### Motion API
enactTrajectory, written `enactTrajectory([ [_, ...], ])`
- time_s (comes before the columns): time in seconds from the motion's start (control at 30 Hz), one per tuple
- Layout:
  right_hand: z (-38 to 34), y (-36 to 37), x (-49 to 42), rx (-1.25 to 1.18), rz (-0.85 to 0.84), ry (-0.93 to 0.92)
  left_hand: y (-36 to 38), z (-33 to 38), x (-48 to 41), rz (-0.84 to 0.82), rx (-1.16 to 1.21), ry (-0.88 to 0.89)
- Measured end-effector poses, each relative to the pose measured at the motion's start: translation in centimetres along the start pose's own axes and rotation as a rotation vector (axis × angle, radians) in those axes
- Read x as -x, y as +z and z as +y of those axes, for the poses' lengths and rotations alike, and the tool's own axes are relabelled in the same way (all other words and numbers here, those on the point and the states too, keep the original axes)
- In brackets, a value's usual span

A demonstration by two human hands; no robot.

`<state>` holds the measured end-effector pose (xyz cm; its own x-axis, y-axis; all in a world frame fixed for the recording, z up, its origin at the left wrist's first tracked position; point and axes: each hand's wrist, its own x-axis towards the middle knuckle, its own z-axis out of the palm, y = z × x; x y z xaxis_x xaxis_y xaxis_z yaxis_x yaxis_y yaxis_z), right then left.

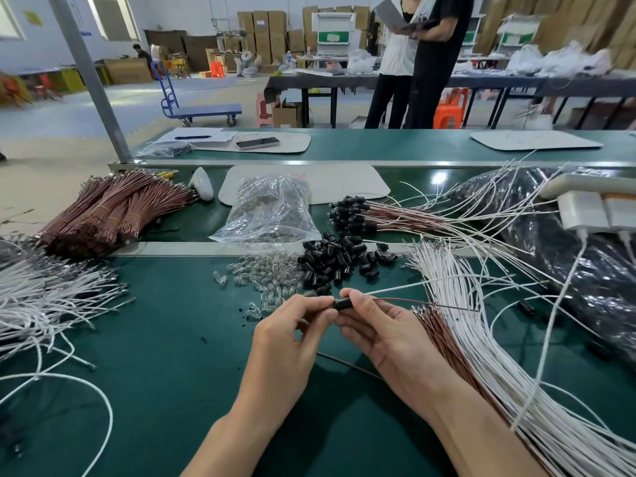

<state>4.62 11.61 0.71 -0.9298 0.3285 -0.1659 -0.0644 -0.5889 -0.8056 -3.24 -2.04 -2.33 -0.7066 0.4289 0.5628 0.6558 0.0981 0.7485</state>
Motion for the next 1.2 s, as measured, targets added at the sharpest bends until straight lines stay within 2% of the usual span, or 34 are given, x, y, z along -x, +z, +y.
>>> enactTrajectory([
  [0.23,-0.1,-0.2,0.11,0.048,-0.017,0.026,-0.14,0.06,-0.14,0.009,0.051,-0.012],
  [0.37,-0.1,-0.2,0.08,0.061,0.072,-0.063,-0.16,0.03,-0.61,0.014,0.024,-0.025],
  [0.53,0.28,0.0,-0.13,0.085,0.166,-0.133,-0.31,-0.05,-0.41,-0.001,0.023,-0.164],
  [0.63,0.44,0.08,-0.07,0.184,0.191,-0.189,-0.15,0.07,-0.12,-0.035,-0.074,-0.215],
  [0.73,0.57,0.13,0.05,0.247,0.18,-0.229,0.05,0.36,0.16,-0.081,-0.215,-0.212],
  [0.93,0.36,0.54,0.65,0.399,0.077,-0.256,0.14,0.59,0.25,-0.117,-0.329,-0.217],
  [1.2,0.76,0.36,0.27,0.337,-0.005,-0.203,0.39,0.74,0.12,-0.171,-0.398,-0.283],
])
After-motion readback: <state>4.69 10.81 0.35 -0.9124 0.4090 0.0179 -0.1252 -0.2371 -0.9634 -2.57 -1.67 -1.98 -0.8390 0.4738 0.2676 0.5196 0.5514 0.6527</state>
